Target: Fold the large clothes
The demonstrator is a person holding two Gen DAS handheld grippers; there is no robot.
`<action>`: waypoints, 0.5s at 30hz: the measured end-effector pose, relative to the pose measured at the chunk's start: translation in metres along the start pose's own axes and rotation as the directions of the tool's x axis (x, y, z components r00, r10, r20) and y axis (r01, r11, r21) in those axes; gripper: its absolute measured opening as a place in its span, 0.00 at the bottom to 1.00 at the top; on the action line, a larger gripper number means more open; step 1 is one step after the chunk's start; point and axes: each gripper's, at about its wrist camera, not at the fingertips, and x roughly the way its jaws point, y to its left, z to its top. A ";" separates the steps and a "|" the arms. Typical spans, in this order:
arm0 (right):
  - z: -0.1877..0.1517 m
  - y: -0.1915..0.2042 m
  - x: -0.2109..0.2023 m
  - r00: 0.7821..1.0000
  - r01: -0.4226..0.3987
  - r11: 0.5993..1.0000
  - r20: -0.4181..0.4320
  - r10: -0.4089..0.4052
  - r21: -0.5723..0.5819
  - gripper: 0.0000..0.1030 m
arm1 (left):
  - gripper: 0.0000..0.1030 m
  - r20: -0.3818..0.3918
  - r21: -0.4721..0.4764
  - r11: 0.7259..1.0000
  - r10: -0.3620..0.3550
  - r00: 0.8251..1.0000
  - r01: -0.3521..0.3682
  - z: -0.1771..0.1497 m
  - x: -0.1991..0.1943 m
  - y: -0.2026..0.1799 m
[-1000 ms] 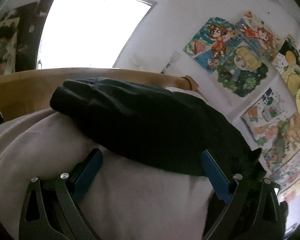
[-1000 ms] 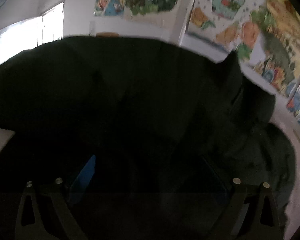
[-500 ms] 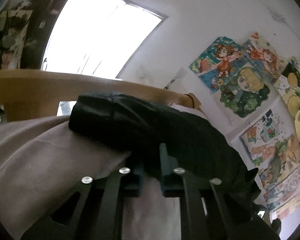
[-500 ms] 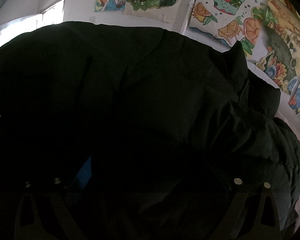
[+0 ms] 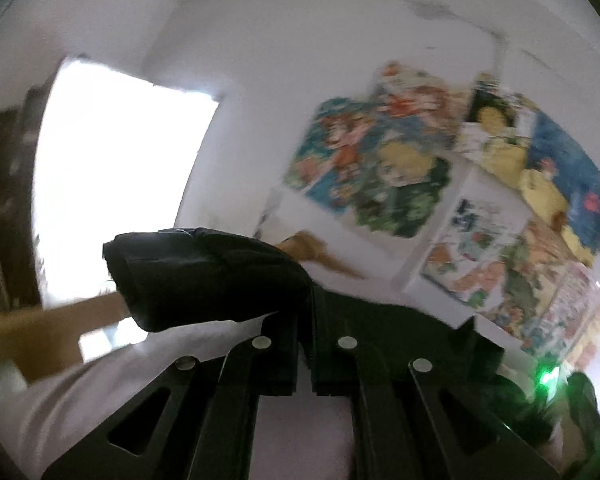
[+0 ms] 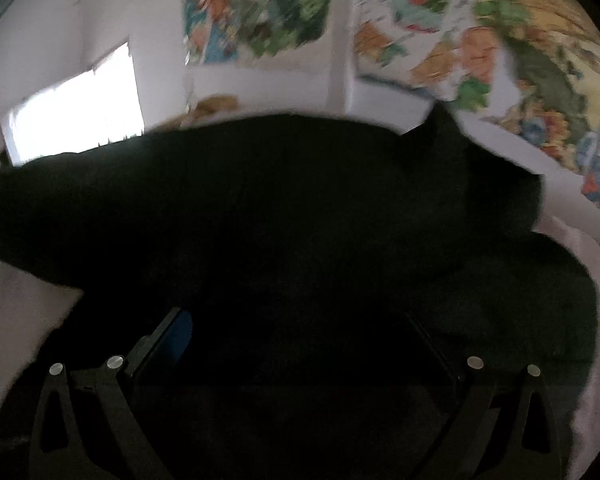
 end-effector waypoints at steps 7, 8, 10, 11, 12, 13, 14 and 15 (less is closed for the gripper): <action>0.010 -0.065 -0.116 0.996 0.076 0.997 -0.041 -0.075 0.017 1.00 | 0.02 0.028 0.217 0.963 -0.168 0.985 0.158 0.026 -0.016 -0.104; 0.007 -0.071 -0.130 0.995 0.096 0.995 -0.032 -0.096 -0.001 1.00 | 0.02 0.023 0.241 0.955 -0.186 0.982 0.175 0.027 -0.017 -0.116; -0.005 -0.084 -0.157 0.991 0.133 0.991 -0.012 -0.133 -0.021 1.00 | 0.02 0.005 0.302 0.928 -0.232 0.973 0.220 0.027 -0.019 -0.151; -0.012 -0.086 -0.165 0.990 0.141 0.990 -0.002 -0.141 -0.018 1.00 | 0.02 -0.004 0.321 0.917 -0.247 0.969 0.235 0.027 -0.018 -0.165; -0.019 -0.095 -0.174 0.990 0.143 0.990 0.006 -0.143 -0.004 1.00 | 0.02 -0.021 0.356 0.897 -0.273 0.962 0.262 0.025 -0.017 -0.186; -0.026 -0.104 -0.180 0.990 0.138 0.990 0.013 -0.138 0.018 1.00 | 0.02 -0.032 0.380 0.882 -0.288 0.957 0.278 0.023 -0.015 -0.201; -0.031 -0.112 -0.184 0.991 0.130 0.991 0.020 -0.131 0.037 1.00 | 0.02 -0.048 0.409 0.863 -0.305 0.951 0.297 0.019 -0.013 -0.220; -0.038 -0.123 -0.187 0.992 0.117 0.991 0.034 -0.119 0.066 1.00 | 0.02 -0.063 0.427 0.849 -0.317 0.946 0.312 0.015 -0.009 -0.234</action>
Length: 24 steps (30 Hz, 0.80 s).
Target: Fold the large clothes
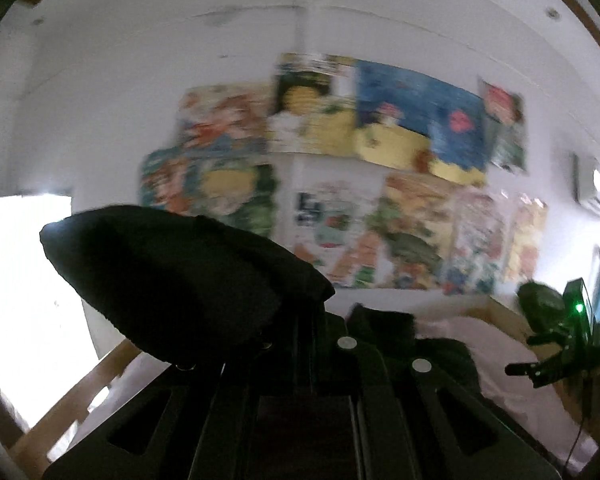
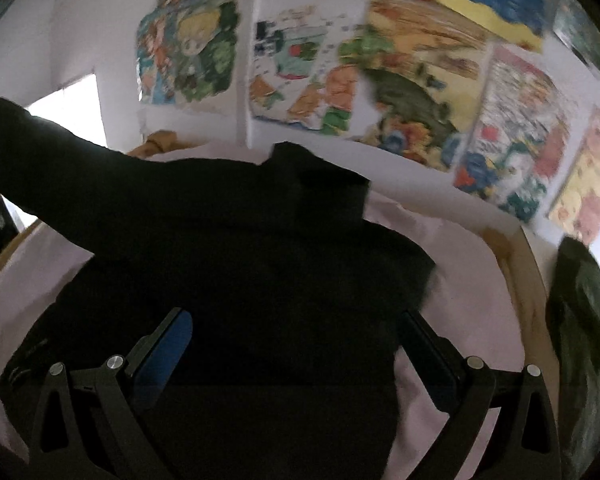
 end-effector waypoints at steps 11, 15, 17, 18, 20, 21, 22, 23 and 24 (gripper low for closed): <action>-0.032 -0.116 0.015 0.992 -0.104 0.931 0.102 0.073 0.350 1.00 | 0.02 -0.159 0.181 0.969 -0.138 0.978 0.166 -0.011 0.120 -0.146; -0.032 -0.156 0.010 0.984 -0.139 0.879 0.165 0.070 0.456 1.00 | 0.02 -0.244 0.231 0.943 -0.183 0.952 0.240 -0.043 0.162 -0.187; -0.037 -0.170 0.013 0.979 -0.161 0.858 0.187 0.078 0.488 1.00 | 0.02 -0.285 0.247 0.932 -0.192 0.939 0.265 -0.062 0.179 -0.203; -0.041 -0.177 0.015 0.978 -0.171 0.847 0.193 0.083 0.504 1.00 | 0.02 -0.319 0.249 0.926 -0.200 0.927 0.285 -0.074 0.195 -0.215; -0.049 -0.190 0.022 0.976 -0.187 0.825 0.198 0.093 0.533 1.00 | 0.02 -0.366 0.235 0.922 -0.208 0.907 0.306 -0.093 0.217 -0.227; -0.054 -0.196 0.026 0.975 -0.195 0.811 0.199 0.099 0.552 1.00 | 0.02 -0.386 0.223 0.923 -0.212 0.898 0.314 -0.101 0.226 -0.230; -0.058 -0.201 0.031 0.974 -0.203 0.796 0.197 0.107 0.571 1.00 | 0.02 -0.413 0.202 0.923 -0.223 0.883 0.328 -0.112 0.239 -0.235; -0.063 -0.207 0.038 0.974 -0.212 0.776 0.194 0.118 0.594 1.00 | 0.02 -0.434 0.187 0.921 -0.234 0.870 0.341 -0.123 0.250 -0.238; -0.067 -0.211 0.043 0.973 -0.220 0.761 0.193 0.126 0.611 1.00 | 0.02 -0.447 0.182 0.919 -0.240 0.862 0.350 -0.130 0.256 -0.240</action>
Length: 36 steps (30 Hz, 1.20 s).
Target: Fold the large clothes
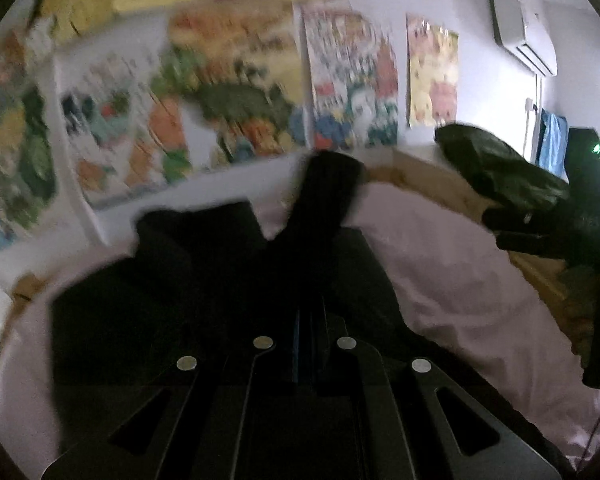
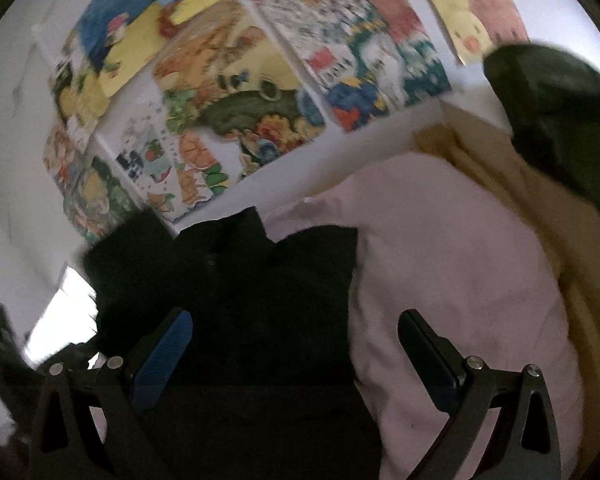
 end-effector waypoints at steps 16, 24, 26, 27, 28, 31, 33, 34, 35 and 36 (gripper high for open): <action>-0.035 -0.040 0.084 0.941 -0.228 0.944 -0.195 0.277 0.241 1.00 | 0.35 -0.198 -0.131 0.948 -0.312 0.929 0.290 -0.064 0.052 0.018; -0.057 -0.038 0.112 0.925 -0.197 0.950 -0.276 0.262 0.240 0.68 | 0.62 -0.080 -0.213 0.927 -0.332 0.940 0.309 -0.069 0.000 0.063; -0.060 -0.033 0.121 0.925 -0.167 0.964 -0.305 0.227 0.209 0.53 | 0.62 -0.044 -0.233 0.947 -0.238 0.970 0.222 -0.066 -0.014 0.086; -0.062 -0.030 0.124 0.926 -0.162 0.967 -0.309 0.218 0.196 0.41 | 0.62 -0.036 -0.245 0.957 -0.168 0.985 0.154 -0.066 -0.020 0.097; -0.063 -0.026 0.125 0.931 -0.139 0.975 -0.313 0.188 0.171 0.35 | 0.62 -0.032 -0.265 0.962 -0.085 0.996 0.073 -0.065 -0.025 0.111; -0.060 -0.011 0.117 0.948 -0.068 0.998 -0.312 0.067 0.007 0.12 | 0.62 -0.027 -0.309 0.938 0.157 0.987 -0.157 -0.067 -0.042 0.156; -0.058 -0.005 0.106 0.956 -0.047 0.996 -0.292 0.022 -0.079 0.11 | 0.62 -0.047 -0.374 0.894 0.246 0.968 -0.245 -0.077 -0.048 0.192; -0.056 -0.003 0.100 0.960 -0.032 0.992 -0.279 -0.003 -0.121 0.11 | 0.63 -0.052 -0.400 0.879 0.261 0.964 -0.259 -0.082 -0.050 0.205; -0.057 -0.002 0.098 0.962 -0.022 0.990 -0.271 -0.016 -0.138 0.11 | 0.65 -0.061 -0.415 0.867 0.275 0.960 -0.275 -0.088 -0.049 0.217; -0.057 -0.004 0.096 0.964 -0.008 0.989 -0.265 -0.032 -0.147 0.11 | 0.66 -0.073 -0.424 0.857 0.290 0.954 -0.293 -0.093 -0.049 0.228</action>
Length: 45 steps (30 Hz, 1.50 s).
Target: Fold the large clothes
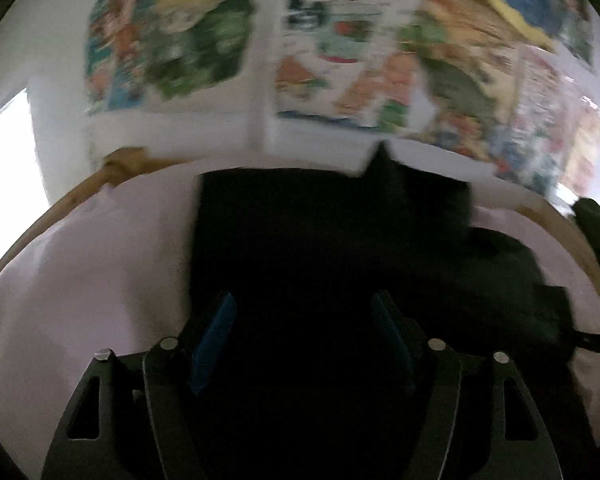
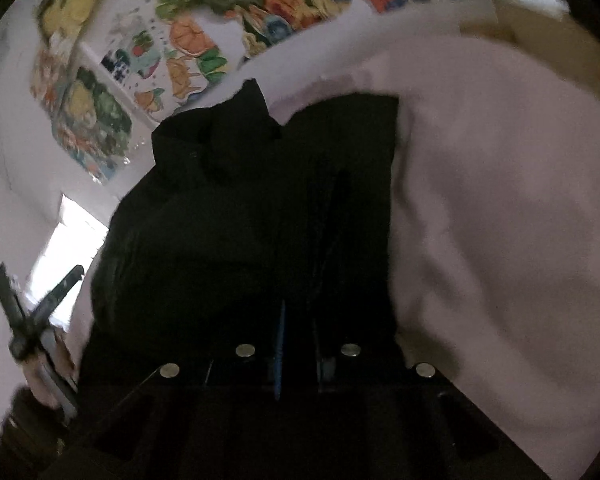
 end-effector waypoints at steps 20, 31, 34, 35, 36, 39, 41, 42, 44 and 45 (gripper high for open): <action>0.006 0.105 0.056 0.982 0.186 0.868 0.071 -0.173 -0.460 0.51 | 0.67 -0.072 0.272 0.943 -0.180 0.981 0.193 -0.015 0.038 -0.041; -0.006 0.073 0.127 0.987 0.133 0.877 -0.020 -0.160 -0.462 0.52 | 0.71 -0.092 0.397 0.906 -0.119 0.989 0.146 -0.047 0.083 -0.052; -0.010 0.068 0.138 0.986 0.133 0.869 -0.028 -0.167 -0.476 0.52 | 0.72 -0.102 0.419 0.898 -0.098 0.990 0.132 -0.053 0.094 -0.055; -0.011 0.068 0.138 0.986 0.132 0.868 -0.030 -0.167 -0.478 0.52 | 0.72 -0.106 0.423 0.897 -0.095 0.990 0.131 -0.054 0.097 -0.055; -0.012 0.066 0.141 0.986 0.131 0.868 -0.032 -0.166 -0.479 0.52 | 0.72 -0.113 0.424 0.896 -0.091 0.989 0.131 -0.056 0.101 -0.055; -0.011 0.062 0.148 0.986 0.130 0.868 -0.032 -0.166 -0.479 0.52 | 0.72 -0.127 0.422 0.896 -0.090 0.988 0.136 -0.057 0.108 -0.052; -0.013 0.061 0.148 0.986 0.135 0.866 -0.024 -0.168 -0.482 0.52 | 0.72 -0.127 0.423 0.896 -0.089 0.988 0.135 -0.058 0.109 -0.051; -0.014 0.061 0.147 0.986 0.138 0.865 -0.019 -0.167 -0.482 0.52 | 0.72 -0.126 0.422 0.896 -0.092 0.988 0.137 -0.057 0.108 -0.050; -0.014 0.060 0.142 0.988 0.127 0.870 -0.015 -0.153 -0.477 0.52 | 0.73 -0.138 0.409 0.899 -0.106 0.985 0.154 -0.053 0.105 -0.048; -0.013 0.059 0.139 0.990 0.112 0.875 -0.022 -0.139 -0.471 0.54 | 0.74 -0.151 0.400 0.900 -0.120 0.981 0.172 -0.050 0.104 -0.046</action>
